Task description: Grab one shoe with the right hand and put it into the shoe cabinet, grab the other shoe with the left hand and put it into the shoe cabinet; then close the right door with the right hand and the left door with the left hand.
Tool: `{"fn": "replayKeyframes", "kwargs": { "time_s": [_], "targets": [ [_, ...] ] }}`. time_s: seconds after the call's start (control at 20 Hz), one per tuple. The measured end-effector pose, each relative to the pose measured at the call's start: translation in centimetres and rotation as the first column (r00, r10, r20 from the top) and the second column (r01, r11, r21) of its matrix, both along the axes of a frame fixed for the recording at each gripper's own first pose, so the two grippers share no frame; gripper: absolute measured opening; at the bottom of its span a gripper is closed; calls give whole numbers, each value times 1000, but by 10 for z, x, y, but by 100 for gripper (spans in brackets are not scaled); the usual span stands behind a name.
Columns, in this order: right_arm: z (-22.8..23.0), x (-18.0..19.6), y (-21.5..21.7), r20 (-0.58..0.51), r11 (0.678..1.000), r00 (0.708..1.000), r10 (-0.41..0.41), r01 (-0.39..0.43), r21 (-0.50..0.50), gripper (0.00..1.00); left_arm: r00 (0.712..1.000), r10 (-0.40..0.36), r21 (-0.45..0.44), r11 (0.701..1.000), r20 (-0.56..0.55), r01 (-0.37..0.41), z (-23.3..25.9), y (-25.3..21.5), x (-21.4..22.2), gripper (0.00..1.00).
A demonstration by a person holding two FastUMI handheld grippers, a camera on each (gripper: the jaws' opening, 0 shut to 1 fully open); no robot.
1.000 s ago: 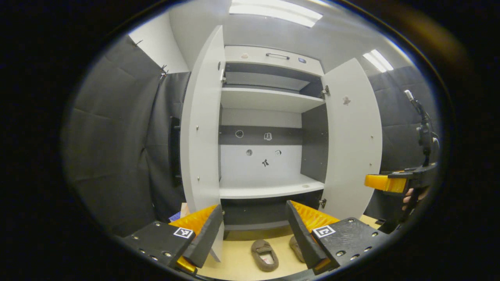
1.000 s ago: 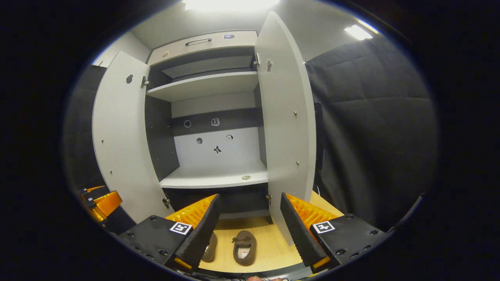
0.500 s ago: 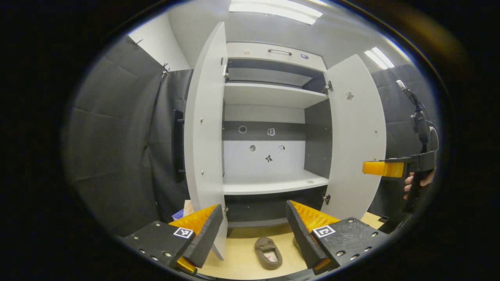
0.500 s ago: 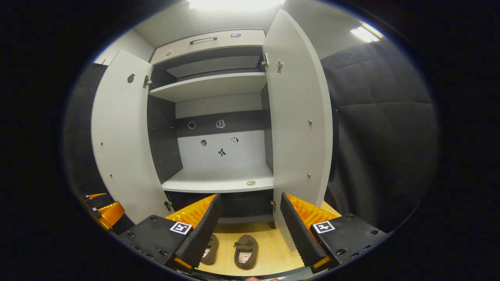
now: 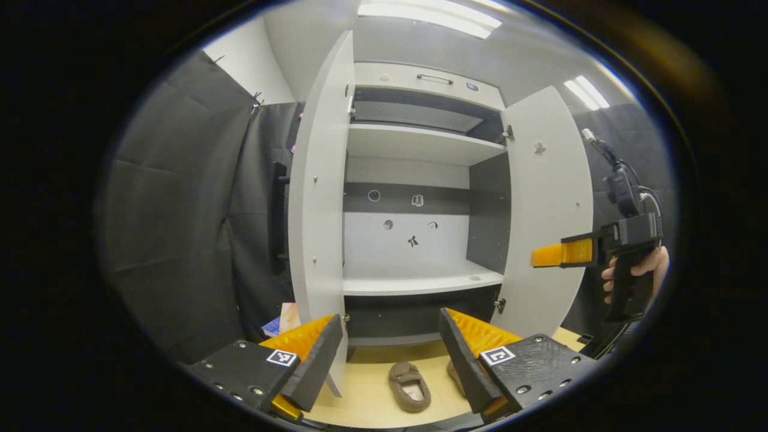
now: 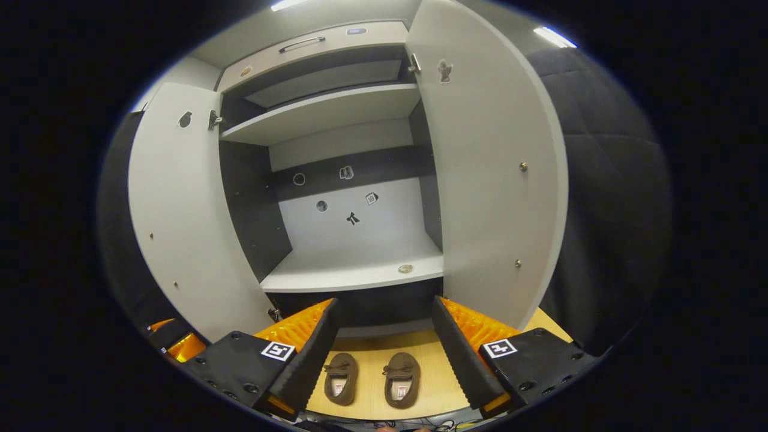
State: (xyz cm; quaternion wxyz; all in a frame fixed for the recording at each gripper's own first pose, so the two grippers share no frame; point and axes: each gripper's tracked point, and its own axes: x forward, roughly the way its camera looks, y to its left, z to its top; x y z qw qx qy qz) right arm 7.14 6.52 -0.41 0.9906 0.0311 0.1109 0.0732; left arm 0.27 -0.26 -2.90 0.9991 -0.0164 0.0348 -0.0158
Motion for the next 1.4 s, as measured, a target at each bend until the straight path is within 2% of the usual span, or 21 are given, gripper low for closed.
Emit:
{"fn": "replayKeyframes", "kwargs": {
  "time_s": [0.15, 0.35, 0.5, 0.65, 0.9, 1.0, 1.2, 1.3, 1.4],
  "targets": [
    [-29, 13, 12, -93, 999, 995, 29, -31, -24, 98, 1000, -4, -1, 1000, -22, 4, -5, -4, 1, 94],
    [-84, 35, 32, -208, 996, 975, 78, -87, -31, 98, 998, 1, 3, 1000, -56, -1, -12, -9, 10, 94],
    [-128, 46, 44, -292, 992, 949, 122, -124, 12, 98, 996, 9, -18, 1000, -90, -11, -19, -10, 19, 94],
    [-170, 54, 47, -340, 989, 929, 149, -143, 44, 97, 992, 32, 5, 999, -124, -32, -31, -10, 29, 94],
    [-253, 52, 45, -494, 986, 854, 162, -126, 105, 97, 982, 59, 35, 998, -179, -54, -48, -20, 39, 94],
    [-283, 45, 44, -557, 987, 815, 161, -119, 112, 97, 979, 61, 42, 998, -195, -54, -52, -24, 44, 94],
    [-335, 40, 49, -633, 985, 755, 170, -130, 110, 97, 967, 64, 68, 997, -247, -48, -67, -31, 53, 94],
    [-359, 43, 52, -651, 985, 740, 168, -149, 84, 97, 961, 71, 90, 995, -266, -48, -76, -33, 56, 94],
    [-379, 57, 47, -640, 986, 757, 134, -166, 10, 97, 956, 77, 119, 992, -282, -44, -84, -37, 59, 94]
  ]
}}
